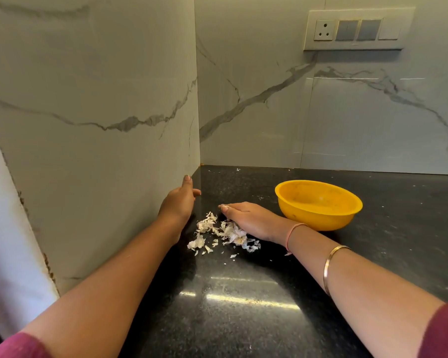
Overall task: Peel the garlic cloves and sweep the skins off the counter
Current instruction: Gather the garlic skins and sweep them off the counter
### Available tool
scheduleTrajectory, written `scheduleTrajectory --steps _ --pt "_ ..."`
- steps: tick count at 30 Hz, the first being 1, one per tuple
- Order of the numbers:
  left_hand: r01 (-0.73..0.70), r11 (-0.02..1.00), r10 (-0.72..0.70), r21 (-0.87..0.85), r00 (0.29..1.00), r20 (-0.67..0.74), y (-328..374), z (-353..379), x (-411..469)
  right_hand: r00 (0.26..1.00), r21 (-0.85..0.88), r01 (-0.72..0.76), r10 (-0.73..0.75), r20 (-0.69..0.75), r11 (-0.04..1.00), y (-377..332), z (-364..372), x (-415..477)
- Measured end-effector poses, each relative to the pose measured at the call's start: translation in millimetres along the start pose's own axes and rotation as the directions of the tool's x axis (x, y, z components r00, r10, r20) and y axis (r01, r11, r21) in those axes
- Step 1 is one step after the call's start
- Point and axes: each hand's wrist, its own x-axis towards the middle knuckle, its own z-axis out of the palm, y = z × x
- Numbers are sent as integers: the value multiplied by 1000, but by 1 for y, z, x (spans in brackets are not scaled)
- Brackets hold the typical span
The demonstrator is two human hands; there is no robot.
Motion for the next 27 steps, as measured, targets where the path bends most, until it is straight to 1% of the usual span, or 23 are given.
scheduleTrajectory --steps 2,4,5,8,10,11,12,14,18,20,22,24,25,27 --pt "-5 995 0 99 999 49 0 0 -2 1000 67 29 -30 5 997 -4 2 -3" --pt "-14 989 0 144 996 94 2 0 -4 998 145 57 -52 -33 988 -8 2 -6" --pt "-14 991 -1 131 993 114 2 0 -6 996 170 68 -58 -66 983 -9 1 -8" --pt "2 1000 -1 -7 981 195 5 3 -11 985 173 102 -75 -153 980 -15 -1 -15" --pt "8 998 6 -60 972 235 8 4 -15 982 165 98 -68 -177 981 -13 -2 -16" --pt "10 996 10 -84 973 230 9 4 -16 984 154 75 -48 -173 985 -11 -2 -17" --pt "8 993 16 -114 978 208 10 4 -16 986 139 50 -27 -163 989 -10 -2 -18" --pt "-26 986 46 -164 991 122 10 1 -14 993 97 32 -20 -117 995 -10 2 -19" --pt "-135 980 127 -143 990 -62 7 -3 -4 998 -69 56 -57 -17 996 -12 13 -17" --pt "-152 978 136 -144 984 -117 6 -4 0 997 -52 79 -79 -4 996 -13 16 -16" --pt "-163 975 138 -154 978 -158 6 -5 2 995 42 100 -100 -9 994 -16 16 -17" --pt "-164 972 130 -169 972 -197 7 -6 3 993 153 109 -103 -49 982 -18 13 -18" --pt "-166 971 127 -173 968 -216 8 -7 3 991 159 112 -99 -84 981 -18 11 -20" --pt "-163 969 118 -184 965 -232 8 -9 3 984 84 99 -85 -155 992 -16 9 -21"
